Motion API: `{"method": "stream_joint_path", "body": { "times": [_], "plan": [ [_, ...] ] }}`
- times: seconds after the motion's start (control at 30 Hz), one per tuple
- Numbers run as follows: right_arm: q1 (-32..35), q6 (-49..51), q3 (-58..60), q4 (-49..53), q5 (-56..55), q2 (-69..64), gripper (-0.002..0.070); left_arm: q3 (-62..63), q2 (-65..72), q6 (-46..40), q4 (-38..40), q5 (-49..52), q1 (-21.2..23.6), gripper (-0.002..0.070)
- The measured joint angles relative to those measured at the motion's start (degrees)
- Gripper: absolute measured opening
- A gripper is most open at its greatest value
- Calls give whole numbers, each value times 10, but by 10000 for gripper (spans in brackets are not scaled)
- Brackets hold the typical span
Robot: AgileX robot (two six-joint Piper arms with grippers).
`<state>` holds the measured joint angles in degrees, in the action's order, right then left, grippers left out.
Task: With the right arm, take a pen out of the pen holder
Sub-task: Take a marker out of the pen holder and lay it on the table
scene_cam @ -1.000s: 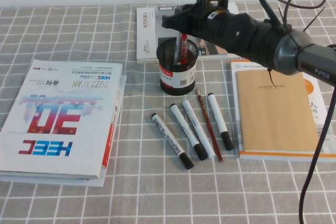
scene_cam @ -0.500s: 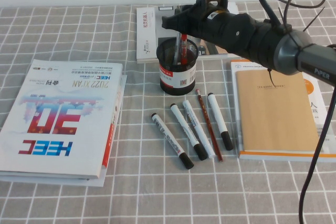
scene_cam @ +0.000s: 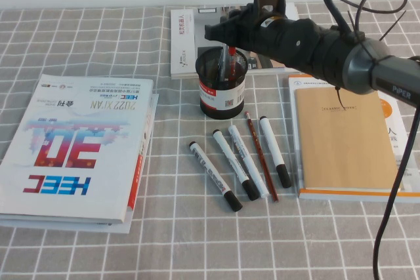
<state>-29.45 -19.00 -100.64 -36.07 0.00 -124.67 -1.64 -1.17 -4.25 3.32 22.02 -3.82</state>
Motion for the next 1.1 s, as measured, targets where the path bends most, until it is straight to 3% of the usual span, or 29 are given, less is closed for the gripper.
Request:
{"method": "stream_joint_path", "body": {
  "times": [0.13,0.43,1.1],
  "plan": [
    [0,0,0,0,0,0,48,0,0,0,0,0,0,-5],
    [0,0,0,0,0,0,186,0,0,0,0,0,0,-5],
    [23,0,0,-2,12,0,200,0,0,0,0,0,0,-5]
  ]
}}
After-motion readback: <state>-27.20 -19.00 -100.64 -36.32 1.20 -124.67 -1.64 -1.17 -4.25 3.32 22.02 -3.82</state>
